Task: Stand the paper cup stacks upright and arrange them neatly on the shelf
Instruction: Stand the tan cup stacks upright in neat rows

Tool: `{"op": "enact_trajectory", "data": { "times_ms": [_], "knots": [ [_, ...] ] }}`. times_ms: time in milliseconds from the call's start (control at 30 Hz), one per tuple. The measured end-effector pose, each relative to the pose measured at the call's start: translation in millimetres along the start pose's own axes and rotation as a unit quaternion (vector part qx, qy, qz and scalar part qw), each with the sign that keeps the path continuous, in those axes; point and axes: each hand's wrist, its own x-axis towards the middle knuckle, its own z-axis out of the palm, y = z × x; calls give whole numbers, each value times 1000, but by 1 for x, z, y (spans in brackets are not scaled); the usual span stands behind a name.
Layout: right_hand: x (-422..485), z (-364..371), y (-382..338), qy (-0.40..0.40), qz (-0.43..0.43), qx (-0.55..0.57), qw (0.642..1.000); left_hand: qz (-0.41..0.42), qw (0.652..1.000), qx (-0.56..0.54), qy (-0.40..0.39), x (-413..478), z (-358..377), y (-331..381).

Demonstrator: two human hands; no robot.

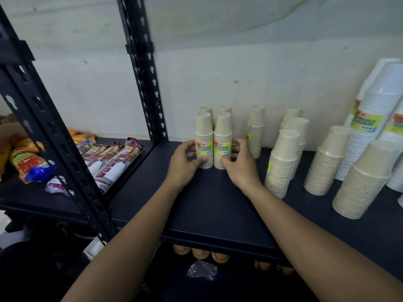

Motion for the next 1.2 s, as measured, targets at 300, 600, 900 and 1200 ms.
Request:
{"op": "enact_trajectory", "data": {
  "times_ms": [300,600,900,1200],
  "knots": [
    [-1,1,3,0,4,-5,1000,17,999,40,0,-2,-1,2],
    [1,0,6,-5,17,-64,998,13,1000,16,-21,-4,-2,4],
    [1,1,6,-14,18,-65,998,1,999,-15,-35,-2,-1,2],
    [-7,-7,-15,-44,-1,-127,991,-29,999,6,-29,-5,-5,3]
  ]
}}
